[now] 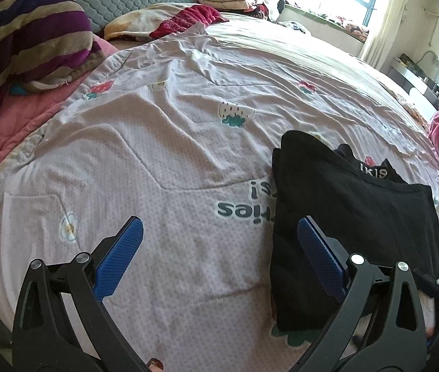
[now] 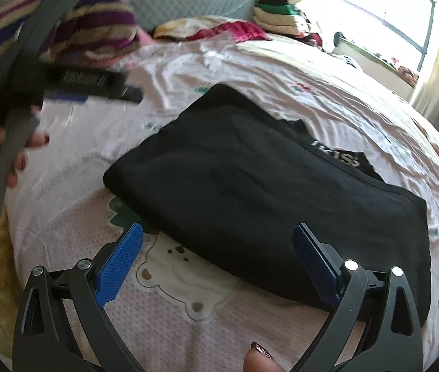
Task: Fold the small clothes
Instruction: 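Grasp the sweatshirt bundle's side edge with the right tool while the left tool grasps it too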
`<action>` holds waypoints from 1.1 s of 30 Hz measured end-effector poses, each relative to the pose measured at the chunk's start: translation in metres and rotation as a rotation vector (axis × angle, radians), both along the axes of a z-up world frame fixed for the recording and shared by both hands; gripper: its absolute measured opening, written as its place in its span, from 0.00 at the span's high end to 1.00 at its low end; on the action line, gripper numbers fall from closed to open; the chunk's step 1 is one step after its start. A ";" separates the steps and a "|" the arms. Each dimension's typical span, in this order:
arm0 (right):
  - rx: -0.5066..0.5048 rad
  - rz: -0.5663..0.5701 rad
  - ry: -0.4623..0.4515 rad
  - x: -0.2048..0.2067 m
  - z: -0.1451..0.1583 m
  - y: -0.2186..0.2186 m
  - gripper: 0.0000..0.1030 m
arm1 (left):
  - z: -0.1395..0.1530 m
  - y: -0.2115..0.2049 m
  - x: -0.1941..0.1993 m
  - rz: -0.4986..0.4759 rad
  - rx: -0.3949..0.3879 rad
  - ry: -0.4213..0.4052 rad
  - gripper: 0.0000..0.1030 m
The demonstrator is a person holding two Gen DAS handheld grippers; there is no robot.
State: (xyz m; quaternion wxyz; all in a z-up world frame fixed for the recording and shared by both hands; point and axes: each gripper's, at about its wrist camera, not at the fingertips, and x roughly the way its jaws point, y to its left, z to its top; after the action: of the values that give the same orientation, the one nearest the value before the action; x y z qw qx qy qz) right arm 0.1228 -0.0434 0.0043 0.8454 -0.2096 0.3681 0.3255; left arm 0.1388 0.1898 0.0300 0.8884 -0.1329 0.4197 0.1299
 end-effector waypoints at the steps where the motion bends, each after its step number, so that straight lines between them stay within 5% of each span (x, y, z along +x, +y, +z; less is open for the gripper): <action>1: -0.016 0.001 -0.007 0.000 -0.005 0.006 0.07 | 0.000 0.000 0.002 -0.001 0.002 0.001 0.09; 16: -0.191 -0.046 -0.240 0.018 -0.038 0.061 0.11 | -0.004 0.008 0.021 0.003 0.042 0.024 0.09; 17: -0.186 -0.044 -0.238 0.020 -0.036 0.061 0.29 | -0.004 0.008 0.024 0.002 0.038 0.025 0.09; 24: -0.085 -0.054 -0.298 0.011 -0.015 0.042 0.78 | 0.000 0.004 0.048 -0.047 -0.070 0.022 0.09; 27: -0.024 -0.077 -0.273 0.015 -0.007 0.029 0.84 | -0.001 -0.004 0.063 -0.102 -0.190 0.019 0.09; 33: 0.101 -0.113 -0.227 0.023 0.010 0.002 0.86 | -0.013 -0.022 0.095 -0.165 -0.292 0.081 0.09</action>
State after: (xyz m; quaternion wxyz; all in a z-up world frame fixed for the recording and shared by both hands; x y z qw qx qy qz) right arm 0.1457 -0.0411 0.0147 0.9080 -0.1811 0.2644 0.2698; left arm 0.2339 0.1674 0.0175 0.8497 -0.2201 0.4791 -0.0007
